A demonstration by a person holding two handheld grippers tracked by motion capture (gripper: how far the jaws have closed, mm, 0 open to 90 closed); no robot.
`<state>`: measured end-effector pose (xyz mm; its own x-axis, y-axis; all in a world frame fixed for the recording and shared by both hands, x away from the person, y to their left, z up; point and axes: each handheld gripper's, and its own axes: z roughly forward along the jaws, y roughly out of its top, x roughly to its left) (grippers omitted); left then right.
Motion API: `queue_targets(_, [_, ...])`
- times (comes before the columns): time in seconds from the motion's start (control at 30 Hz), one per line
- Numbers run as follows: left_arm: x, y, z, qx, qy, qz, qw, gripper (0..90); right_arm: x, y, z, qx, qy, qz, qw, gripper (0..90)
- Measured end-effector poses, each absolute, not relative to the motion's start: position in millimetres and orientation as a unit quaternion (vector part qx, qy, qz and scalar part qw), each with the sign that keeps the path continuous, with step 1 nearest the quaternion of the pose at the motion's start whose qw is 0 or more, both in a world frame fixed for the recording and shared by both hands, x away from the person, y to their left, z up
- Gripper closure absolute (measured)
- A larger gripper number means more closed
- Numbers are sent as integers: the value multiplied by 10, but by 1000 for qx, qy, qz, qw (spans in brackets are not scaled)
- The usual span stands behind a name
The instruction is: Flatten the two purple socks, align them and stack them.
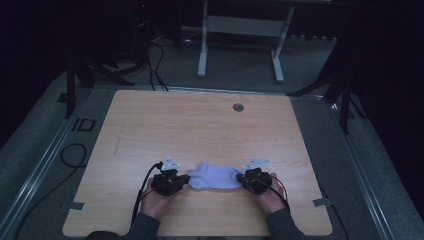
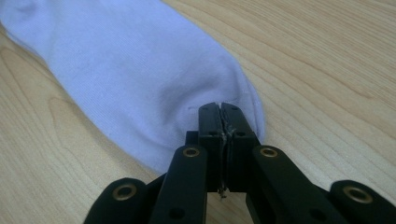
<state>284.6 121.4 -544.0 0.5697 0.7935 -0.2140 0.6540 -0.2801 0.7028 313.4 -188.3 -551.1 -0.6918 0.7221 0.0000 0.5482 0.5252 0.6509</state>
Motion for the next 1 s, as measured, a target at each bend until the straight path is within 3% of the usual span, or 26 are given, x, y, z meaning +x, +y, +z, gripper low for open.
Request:
queue_targets(0.7, [2853, 1335, -5359, 782, 457, 129, 404, 814, 3080, -1904, -5479, 378, 841, 354, 154, 883])
queue_targets(1.0, [2876, 1408, -5356, 775, 468, 136, 402, 811, 3106, -2109, -5355, 404, 807, 405, 148, 878])
